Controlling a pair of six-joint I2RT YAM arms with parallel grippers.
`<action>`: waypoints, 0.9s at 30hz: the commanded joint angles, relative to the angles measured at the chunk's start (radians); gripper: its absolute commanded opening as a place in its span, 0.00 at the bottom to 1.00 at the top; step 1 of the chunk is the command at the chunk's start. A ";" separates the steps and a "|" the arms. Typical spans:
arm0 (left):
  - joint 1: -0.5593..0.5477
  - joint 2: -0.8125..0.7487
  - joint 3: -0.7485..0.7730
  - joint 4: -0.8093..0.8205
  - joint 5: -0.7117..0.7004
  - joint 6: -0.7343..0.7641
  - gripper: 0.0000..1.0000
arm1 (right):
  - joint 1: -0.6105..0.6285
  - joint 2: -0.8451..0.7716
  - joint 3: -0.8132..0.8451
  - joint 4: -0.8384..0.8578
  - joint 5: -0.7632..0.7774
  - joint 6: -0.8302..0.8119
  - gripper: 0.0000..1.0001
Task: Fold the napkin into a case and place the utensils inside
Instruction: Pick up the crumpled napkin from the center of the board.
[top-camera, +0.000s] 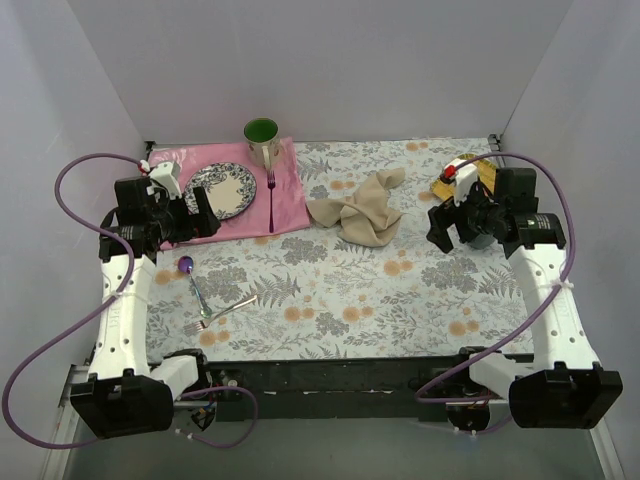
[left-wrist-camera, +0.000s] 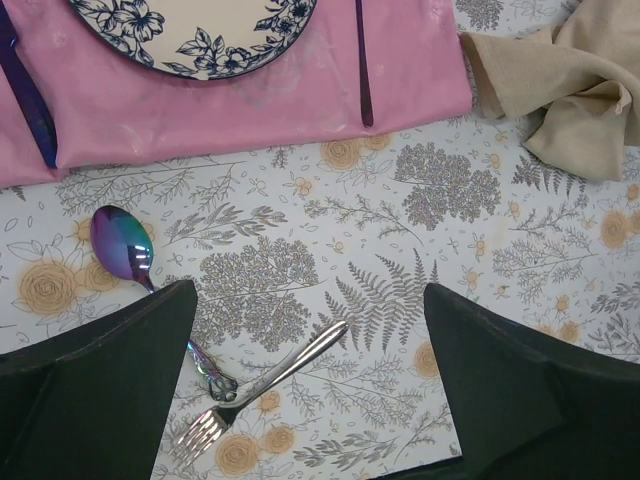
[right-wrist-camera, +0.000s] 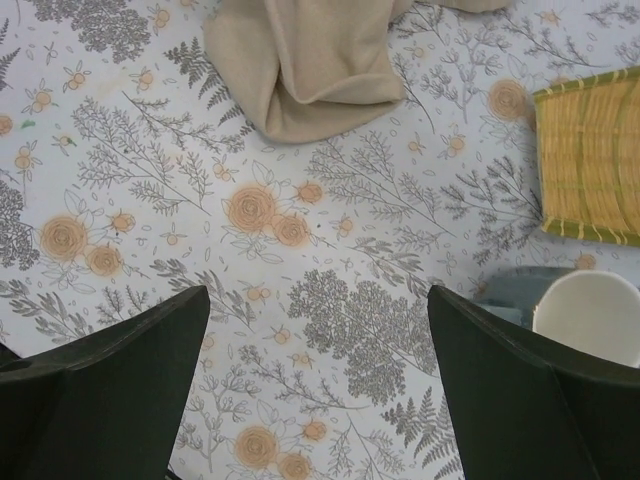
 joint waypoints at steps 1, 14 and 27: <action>0.002 0.030 0.041 0.016 0.008 -0.009 0.98 | 0.093 0.095 0.038 0.096 -0.007 -0.014 0.99; 0.002 0.050 0.061 0.030 0.056 -0.046 0.98 | 0.401 0.439 0.288 0.191 0.117 0.034 0.77; 0.002 0.074 0.073 0.041 0.099 -0.046 0.98 | 0.494 0.620 0.377 0.228 0.142 0.092 0.59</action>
